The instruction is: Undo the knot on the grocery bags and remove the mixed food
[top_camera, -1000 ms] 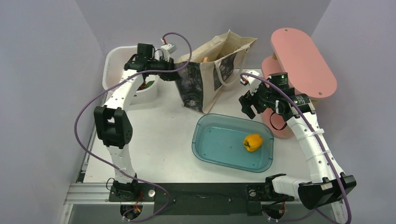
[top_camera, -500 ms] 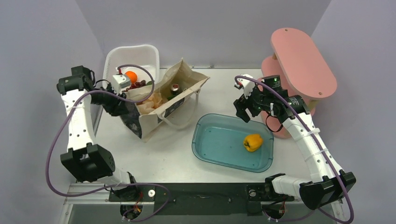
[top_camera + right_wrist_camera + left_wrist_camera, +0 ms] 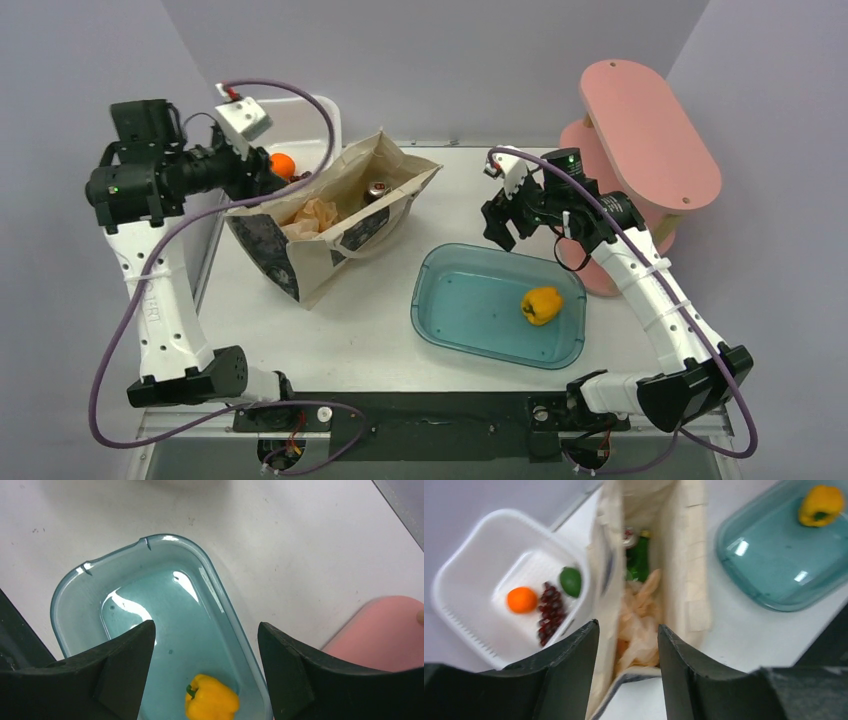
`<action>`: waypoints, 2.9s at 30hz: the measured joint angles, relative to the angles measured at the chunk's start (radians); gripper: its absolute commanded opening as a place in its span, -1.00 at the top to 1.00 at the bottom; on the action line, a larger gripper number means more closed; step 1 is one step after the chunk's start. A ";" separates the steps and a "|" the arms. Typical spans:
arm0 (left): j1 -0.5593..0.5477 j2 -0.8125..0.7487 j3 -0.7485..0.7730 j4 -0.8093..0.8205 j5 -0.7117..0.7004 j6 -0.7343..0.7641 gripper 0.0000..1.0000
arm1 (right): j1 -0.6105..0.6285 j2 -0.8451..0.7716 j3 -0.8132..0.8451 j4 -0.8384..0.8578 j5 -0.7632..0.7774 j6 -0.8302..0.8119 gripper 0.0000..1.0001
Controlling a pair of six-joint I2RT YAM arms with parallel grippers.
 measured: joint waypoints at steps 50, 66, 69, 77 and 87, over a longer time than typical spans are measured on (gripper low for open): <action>-0.385 0.130 -0.401 0.487 -0.645 -0.520 1.00 | 0.078 0.053 0.047 0.214 -0.016 0.144 -0.48; -0.253 0.006 -0.033 0.622 -0.172 -0.813 1.00 | 0.432 0.305 0.322 0.694 0.085 0.232 -0.63; -0.252 0.005 -0.035 0.695 -0.082 -0.892 1.00 | 0.480 0.363 0.350 0.780 0.117 0.224 -0.65; -0.252 -0.029 -0.059 0.906 0.121 -1.108 1.00 | 0.541 0.524 0.446 1.001 0.292 0.204 -0.25; -0.239 -0.077 -0.058 1.006 0.202 -1.242 0.13 | 0.558 0.555 0.516 1.112 0.428 0.192 1.00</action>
